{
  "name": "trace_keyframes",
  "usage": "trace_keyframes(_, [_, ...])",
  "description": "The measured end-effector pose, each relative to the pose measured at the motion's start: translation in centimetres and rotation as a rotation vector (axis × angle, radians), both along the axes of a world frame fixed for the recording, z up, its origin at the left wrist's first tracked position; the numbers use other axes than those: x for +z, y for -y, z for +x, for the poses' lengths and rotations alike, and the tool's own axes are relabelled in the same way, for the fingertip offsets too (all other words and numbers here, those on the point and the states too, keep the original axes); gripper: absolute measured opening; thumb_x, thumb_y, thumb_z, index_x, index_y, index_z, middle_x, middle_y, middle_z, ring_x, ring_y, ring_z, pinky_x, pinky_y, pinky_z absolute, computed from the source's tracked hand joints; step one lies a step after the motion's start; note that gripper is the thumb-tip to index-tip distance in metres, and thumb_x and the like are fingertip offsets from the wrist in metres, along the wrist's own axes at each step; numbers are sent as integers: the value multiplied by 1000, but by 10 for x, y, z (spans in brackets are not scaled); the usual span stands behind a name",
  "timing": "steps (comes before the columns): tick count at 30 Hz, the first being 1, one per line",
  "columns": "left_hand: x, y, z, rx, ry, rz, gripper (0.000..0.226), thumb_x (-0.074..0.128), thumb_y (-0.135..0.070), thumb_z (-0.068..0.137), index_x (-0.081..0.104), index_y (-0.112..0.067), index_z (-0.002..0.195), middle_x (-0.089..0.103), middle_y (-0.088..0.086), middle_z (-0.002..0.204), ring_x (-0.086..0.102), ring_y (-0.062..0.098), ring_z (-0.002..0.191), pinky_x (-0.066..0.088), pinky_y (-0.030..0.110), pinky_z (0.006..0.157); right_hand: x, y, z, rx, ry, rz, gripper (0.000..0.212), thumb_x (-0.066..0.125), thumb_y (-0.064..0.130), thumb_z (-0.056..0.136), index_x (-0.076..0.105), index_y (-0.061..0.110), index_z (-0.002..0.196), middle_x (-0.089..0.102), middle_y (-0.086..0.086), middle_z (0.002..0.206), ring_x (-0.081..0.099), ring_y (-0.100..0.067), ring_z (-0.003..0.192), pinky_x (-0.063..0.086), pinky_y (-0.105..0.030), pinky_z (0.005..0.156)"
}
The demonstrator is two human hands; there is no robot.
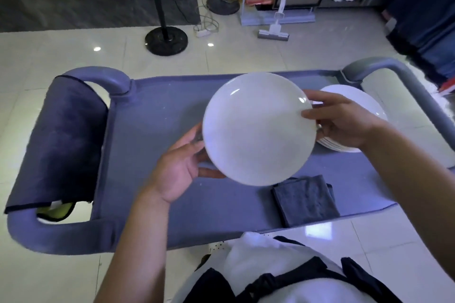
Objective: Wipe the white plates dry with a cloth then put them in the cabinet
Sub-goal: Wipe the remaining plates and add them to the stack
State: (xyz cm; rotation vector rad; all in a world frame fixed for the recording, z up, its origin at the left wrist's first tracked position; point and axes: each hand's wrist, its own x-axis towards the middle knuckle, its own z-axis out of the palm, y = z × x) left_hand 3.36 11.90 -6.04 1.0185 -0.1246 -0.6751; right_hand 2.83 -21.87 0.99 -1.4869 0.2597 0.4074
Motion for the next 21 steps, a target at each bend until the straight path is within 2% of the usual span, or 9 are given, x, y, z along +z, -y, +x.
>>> trace_keyframes(3, [12,6,-3,-29,-16,25,76,93,-25,56,69,-27,128,70,8,118,70,27,90,62,42,61,0,11,8,110,-21,-8,49,63,3,85,67,23,130,67,-14,103,57,-29,79,53,-26,55])
trace_keyframes(7, [13,18,-13,43,-56,108,60,70,-6,65,73,-30,120,66,9,116,56,33,96,63,44,61,-11,13,14,138,-23,-27,42,56,2,97,65,24,131,71,-12,109,64,-25,83,58,-29,61])
trace_keyframes(10, [9,29,-25,131,-109,195,48,59,3,76,75,-27,110,73,3,108,67,24,92,61,36,57,-31,11,5,119,-66,-10,35,58,13,99,67,26,130,70,-12,107,64,-19,80,56,-33,71])
trace_keyframes(12, [7,36,-36,209,-140,241,45,53,6,82,75,-26,104,75,1,104,70,21,88,60,34,57,-49,11,-9,-28,-125,-13,28,60,20,100,69,22,126,71,-15,112,67,-23,85,57,-40,77])
trace_keyframes(14, [2,43,-46,295,-176,256,45,51,6,83,75,-27,102,74,-1,104,70,20,88,58,32,56,-81,23,-30,-148,-97,-289,21,65,20,97,70,20,117,72,-13,114,67,-23,89,57,-40,79])
trace_keyframes(15, [2,43,-50,355,-202,238,48,47,9,86,75,-28,100,74,-3,103,71,19,87,58,31,53,-98,28,-45,-98,-53,-519,21,68,20,94,70,22,115,73,-10,112,66,-22,93,55,-38,82])
trace_keyframes(17, [3,44,-56,462,-273,212,56,37,10,92,76,-29,94,74,-5,102,73,15,87,58,30,50,-127,40,-73,194,-40,-864,30,71,23,89,70,22,118,72,-4,115,63,-24,104,51,-36,91])
trace_keyframes(19, [4,44,-59,522,-294,233,56,35,8,93,77,-30,92,74,-6,105,73,15,91,60,32,53,-146,52,-95,387,-63,-1050,37,70,27,86,67,25,123,69,-1,118,58,-29,112,47,-42,96])
trace_keyframes(21, [7,46,-60,552,-292,280,53,35,7,93,72,-30,97,73,-7,106,71,17,93,59,30,53,-156,57,-109,358,-45,-1114,39,69,25,86,66,23,125,66,-1,120,53,-32,113,44,-45,96])
